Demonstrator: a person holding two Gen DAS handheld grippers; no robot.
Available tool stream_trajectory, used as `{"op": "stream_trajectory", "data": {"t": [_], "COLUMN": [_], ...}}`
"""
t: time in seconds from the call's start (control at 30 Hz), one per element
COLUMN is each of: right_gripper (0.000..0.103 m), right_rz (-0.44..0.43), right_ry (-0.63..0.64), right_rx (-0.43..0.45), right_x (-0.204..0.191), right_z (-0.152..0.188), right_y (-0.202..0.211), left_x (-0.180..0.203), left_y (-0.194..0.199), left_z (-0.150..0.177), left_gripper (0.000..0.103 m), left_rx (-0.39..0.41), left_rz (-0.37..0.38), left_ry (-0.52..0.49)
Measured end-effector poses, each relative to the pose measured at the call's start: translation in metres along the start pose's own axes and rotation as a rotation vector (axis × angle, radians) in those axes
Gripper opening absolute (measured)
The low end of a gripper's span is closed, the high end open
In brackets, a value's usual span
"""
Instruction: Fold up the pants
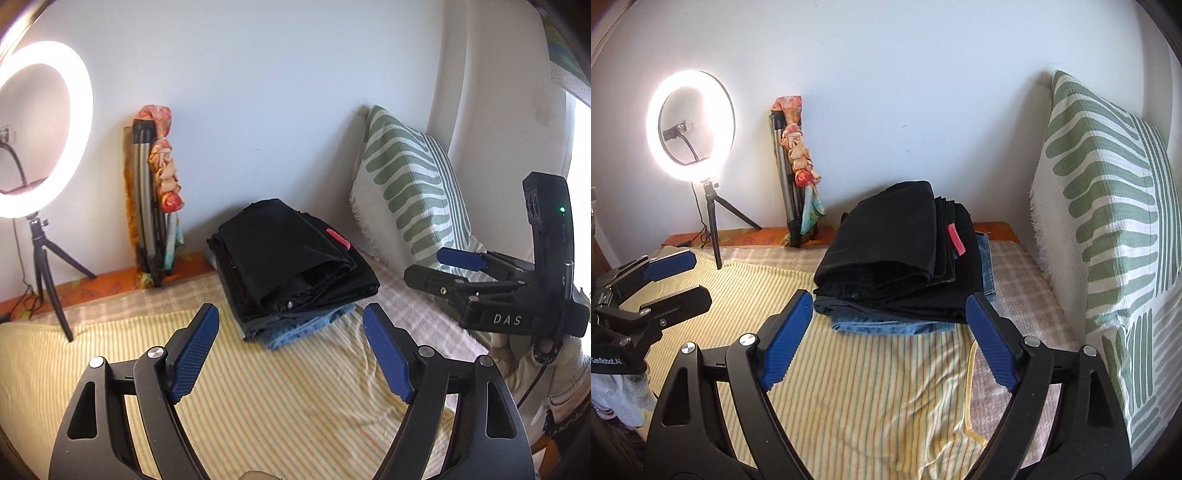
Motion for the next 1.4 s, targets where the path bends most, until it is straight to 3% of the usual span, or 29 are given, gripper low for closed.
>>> {"op": "stream_trajectory", "data": {"t": [0.53,0.87,0.97,1.4], "right_gripper": [0.087,0.096,0.101,0.102], "right_rz": [-0.022,0.013,0.024,0.029], "right_ry": [-0.07,-0.107,-0.11,-0.055], "right_rx": [-0.021,0.014,0.019,0.014], "right_x": [-0.059,-0.06,-0.059,-0.07], "right_z": [0.058,0.061,0.063,0.069], "right_y": [0.0,0.003,0.0,-0.007], "left_x": [-0.021,-0.037,-0.043,-0.055], "left_y": [0.052,0.05,0.049,0.055], "left_z": [0.052,0.063,0.064,0.062], "left_gripper": [0.082,0.083,0.089,0.097], "left_rx": [0.0,0.004,0.008,0.029], "left_rz": [-0.012,-0.06,-0.08,-0.137], "left_ry": [-0.023,-0.027,-0.017,-0.005]}}
Point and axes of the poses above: each gripper's, at about its wrist camera, not at the fingertips, and y roughly against the way its jaws point, x to its right, z to its underside, the point moved 6 cm from there along -y, roughly the way its jaws point, and after that the axes turned 12 degrees about y, right-handed, at the moved point
